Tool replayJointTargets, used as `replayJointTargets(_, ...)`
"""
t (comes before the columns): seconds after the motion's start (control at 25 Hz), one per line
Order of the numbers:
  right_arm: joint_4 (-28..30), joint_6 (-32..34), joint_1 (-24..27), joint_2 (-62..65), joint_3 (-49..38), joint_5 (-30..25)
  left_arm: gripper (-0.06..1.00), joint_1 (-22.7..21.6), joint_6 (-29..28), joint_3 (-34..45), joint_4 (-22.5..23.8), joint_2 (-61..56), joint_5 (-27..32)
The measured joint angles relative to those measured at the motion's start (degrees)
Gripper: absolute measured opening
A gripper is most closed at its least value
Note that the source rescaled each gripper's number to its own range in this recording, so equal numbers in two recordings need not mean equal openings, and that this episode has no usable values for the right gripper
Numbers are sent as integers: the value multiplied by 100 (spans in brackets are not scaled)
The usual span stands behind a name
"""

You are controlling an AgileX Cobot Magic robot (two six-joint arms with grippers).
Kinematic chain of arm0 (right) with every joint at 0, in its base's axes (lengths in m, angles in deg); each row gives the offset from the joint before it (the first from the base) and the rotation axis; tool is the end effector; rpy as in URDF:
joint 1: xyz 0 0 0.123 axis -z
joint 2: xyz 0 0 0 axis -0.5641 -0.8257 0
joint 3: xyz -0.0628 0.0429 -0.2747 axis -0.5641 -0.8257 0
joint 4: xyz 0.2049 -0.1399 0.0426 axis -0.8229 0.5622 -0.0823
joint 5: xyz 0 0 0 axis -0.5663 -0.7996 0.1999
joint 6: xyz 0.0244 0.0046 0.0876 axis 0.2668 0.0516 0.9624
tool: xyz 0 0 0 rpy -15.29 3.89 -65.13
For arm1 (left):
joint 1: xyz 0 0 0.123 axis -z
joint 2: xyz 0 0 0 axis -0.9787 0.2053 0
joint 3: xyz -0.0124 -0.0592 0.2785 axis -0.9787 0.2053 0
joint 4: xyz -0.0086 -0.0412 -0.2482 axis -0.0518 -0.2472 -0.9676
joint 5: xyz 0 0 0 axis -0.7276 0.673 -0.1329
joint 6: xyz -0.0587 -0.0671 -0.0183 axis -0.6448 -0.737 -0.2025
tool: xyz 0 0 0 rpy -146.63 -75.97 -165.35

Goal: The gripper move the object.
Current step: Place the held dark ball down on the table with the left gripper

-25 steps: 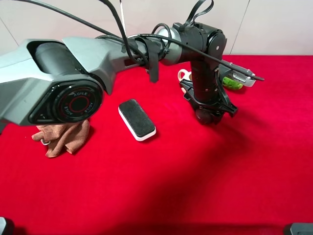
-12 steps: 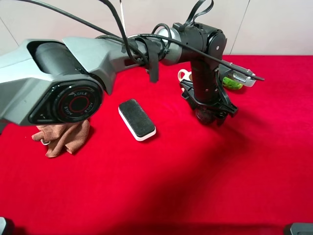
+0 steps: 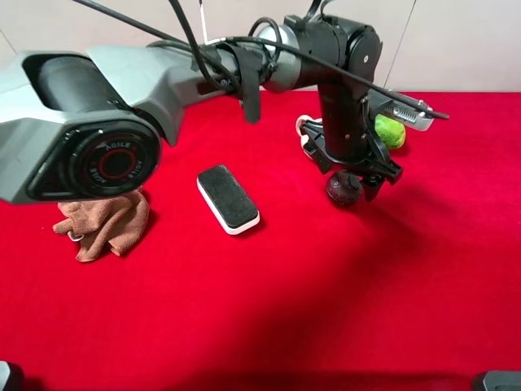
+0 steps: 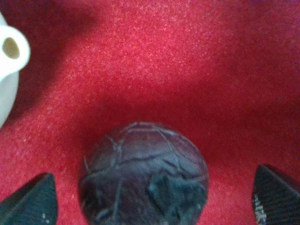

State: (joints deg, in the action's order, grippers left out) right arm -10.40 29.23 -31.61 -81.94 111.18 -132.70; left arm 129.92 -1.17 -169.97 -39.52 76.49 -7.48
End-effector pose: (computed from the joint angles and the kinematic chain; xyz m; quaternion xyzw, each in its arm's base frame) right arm -0.0042 -0.0013 0.2804 0.0278 0.8400 -0.0183 0.5415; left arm 0.3253 -0.4299 0.1354 0.3973 0.8979 -0.1360 0.1319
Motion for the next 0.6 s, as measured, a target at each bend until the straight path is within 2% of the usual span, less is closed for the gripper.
replayJointTargets(0.6, 0, 0, 0, 0, 0, 0, 56, 0, -42, 0, 101, -573, 652)
